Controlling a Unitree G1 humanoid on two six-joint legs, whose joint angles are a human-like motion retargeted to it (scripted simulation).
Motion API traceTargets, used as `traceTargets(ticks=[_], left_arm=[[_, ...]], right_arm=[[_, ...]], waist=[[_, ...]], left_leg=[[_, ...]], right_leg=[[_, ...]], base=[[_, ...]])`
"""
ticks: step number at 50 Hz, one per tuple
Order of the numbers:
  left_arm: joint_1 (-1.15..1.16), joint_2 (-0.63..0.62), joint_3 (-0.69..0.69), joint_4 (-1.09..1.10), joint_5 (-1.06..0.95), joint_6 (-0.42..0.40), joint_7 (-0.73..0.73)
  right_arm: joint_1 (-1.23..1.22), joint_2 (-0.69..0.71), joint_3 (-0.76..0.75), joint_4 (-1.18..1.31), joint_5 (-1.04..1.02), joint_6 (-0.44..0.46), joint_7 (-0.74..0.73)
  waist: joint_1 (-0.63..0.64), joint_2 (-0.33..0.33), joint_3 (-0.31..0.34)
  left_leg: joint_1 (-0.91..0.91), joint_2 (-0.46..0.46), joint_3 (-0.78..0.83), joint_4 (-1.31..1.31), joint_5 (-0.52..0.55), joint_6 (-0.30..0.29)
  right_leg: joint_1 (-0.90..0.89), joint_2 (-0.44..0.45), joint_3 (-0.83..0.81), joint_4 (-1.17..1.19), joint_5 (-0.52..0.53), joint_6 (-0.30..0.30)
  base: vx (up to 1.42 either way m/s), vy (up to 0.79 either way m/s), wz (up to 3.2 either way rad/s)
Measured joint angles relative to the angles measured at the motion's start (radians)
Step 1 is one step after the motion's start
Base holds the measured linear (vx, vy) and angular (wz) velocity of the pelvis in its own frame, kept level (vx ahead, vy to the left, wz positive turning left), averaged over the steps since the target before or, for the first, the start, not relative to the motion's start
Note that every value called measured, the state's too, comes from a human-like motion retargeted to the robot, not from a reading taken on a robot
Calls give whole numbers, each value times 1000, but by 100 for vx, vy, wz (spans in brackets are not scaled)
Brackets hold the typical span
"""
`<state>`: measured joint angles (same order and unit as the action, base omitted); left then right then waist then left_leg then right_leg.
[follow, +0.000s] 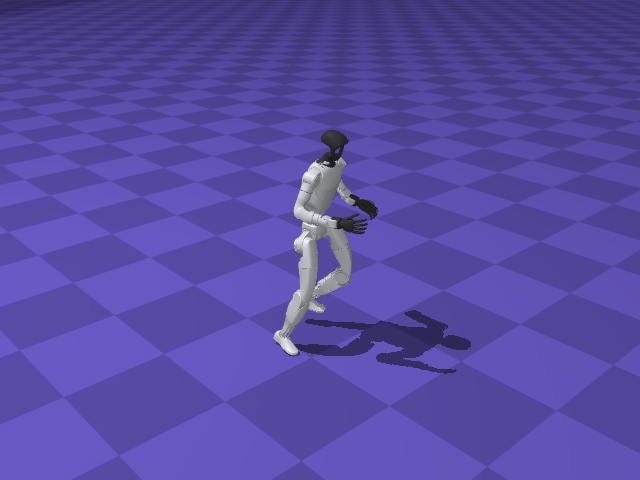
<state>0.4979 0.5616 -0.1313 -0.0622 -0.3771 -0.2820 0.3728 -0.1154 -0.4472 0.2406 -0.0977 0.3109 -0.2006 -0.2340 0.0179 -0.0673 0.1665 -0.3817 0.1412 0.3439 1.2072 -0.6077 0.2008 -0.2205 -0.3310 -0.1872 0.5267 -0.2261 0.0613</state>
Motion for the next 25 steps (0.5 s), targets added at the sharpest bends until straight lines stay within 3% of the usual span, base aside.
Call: traceTargets(ticks=[3, 6, 9, 10, 11, 13, 15, 16, 17, 18, 20, 21, 22, 23, 25], left_arm=[[165, 80, -13, -73, -116, 17, -101], [282, 88, 28, -86, -175, 40, -153], [316, 54, 96, -69, -173, 84, -173], [304, 36, 114, -62, -181, 99, -164], [266, 18, 113, -49, -201, 104, -144], [132, -23, 83, -1, -243, 95, -76], [-60, -41, 29, 71, -271, 98, -2], [-193, -18, -2, 102, -272, 103, 17], [-335, 11, -38, 124, -268, 103, 31], [-494, 54, -83, 125, -254, 90, 33], [-762, 127, -176, 39, -180, 48, 42], [-884, 117, -228, -49, -247, -9, 78], [-1005, 121, -267, -125, -248, -42, 105], [-1123, 151, -284, -181, -115, -26, 118], [-1297, 163, -275, -314, -14, -51, 147]], right_arm=[[-7, -23, 0, -191, 21, -21, 55], [32, -18, -20, -321, 94, -46, 106], [91, -24, -39, -397, 139, -60, 145], [108, -30, -45, -412, 151, -59, 159], [123, -38, -46, -414, 168, -53, 163], [128, -43, -33, -389, 174, -38, 159], [131, -40, -5, -299, 99, -20, 114], [120, -38, 13, -205, 11, -12, 60], [106, -36, 31, -98, -78, -7, 0], [87, -34, 49, 31, -169, -6, -73], [130, -57, 64, 226, -249, 2, -155], [180, -82, 49, 274, -228, 0, -160], [239, -115, 22, 306, -207, -5, -147], [315, -163, -29, 307, -186, -18, -96], [480, -241, -137, 276, -160, -37, 17]], waist=[[82, -27, -56], [105, 46, -61], [70, 146, -33], [54, 174, -17], [41, 180, -7], [11, 171, 33], [-46, 131, 94], [-72, 123, 132], [-94, 120, 170], [-108, 127, 209], [-152, 170, 251], [-182, 208, 258], [-215, 249, 264], [-257, 295, 267], [-357, 380, 270]], left_leg=[[57, -94, 143, -558, 170, -55], [169, -91, 320, -1032, 356, -162], [193, -30, 511, -1157, 468, -207], [191, -11, 559, -1154, 466, -201], [179, -11, 558, -1122, 377, -162], [146, -22, 495, -1016, 166, -80], [72, -14, 408, -735, -9, 26], [43, -4, 363, -609, -49, 31], [25, -2, 314, -514, -79, 18], [32, -17, 261, -483, -90, -31], [56, -51, 147, -463, -87, -94], [81, -73, 80, -500, -65, -117], [110, -94, 11, -546, -32, -141], [147, -111, -63, -610, 21, -166], [237, -127, -216, -765, 177, -223]], right_leg=[[119, 21, 3, -133, 187, 31], [232, 159, 49, -137, 279, 42], [237, 296, 71, 62, 237, 8], [208, 318, 50, 170, 195, -7], [147, 290, 11, 326, 120, -20], [17, 209, -20, 639, -36, -35], [-91, 140, 38, 922, -193, -54], [-143, 153, 85, 1039, -248, -52], [-195, 174, 131, 1148, -294, -46], [-246, 210, 173, 1238, -321, -33], [-328, 285, 229, 1373, -376, -29], [-368, 311, 232, 1403, -398, -40], [-406, 333, 230, 1418, -417, -51], [-437, 349, 216, 1405, -428, -66], [-473, 381, 177, 1307, -427, -86]], base=[[81, 22, 59], [82, 19, 83], [73, 12, 116], [62, 13, 124], [57, 14, 129], [50, 13, 156], [45, 7, 240], [37, 5, 289], [28, 7, 304], [27, 10, 317], [31, 14, 342], [36, 19, 365], [37, 22, 382], [40, 24, 398], [44, 25, 414]])
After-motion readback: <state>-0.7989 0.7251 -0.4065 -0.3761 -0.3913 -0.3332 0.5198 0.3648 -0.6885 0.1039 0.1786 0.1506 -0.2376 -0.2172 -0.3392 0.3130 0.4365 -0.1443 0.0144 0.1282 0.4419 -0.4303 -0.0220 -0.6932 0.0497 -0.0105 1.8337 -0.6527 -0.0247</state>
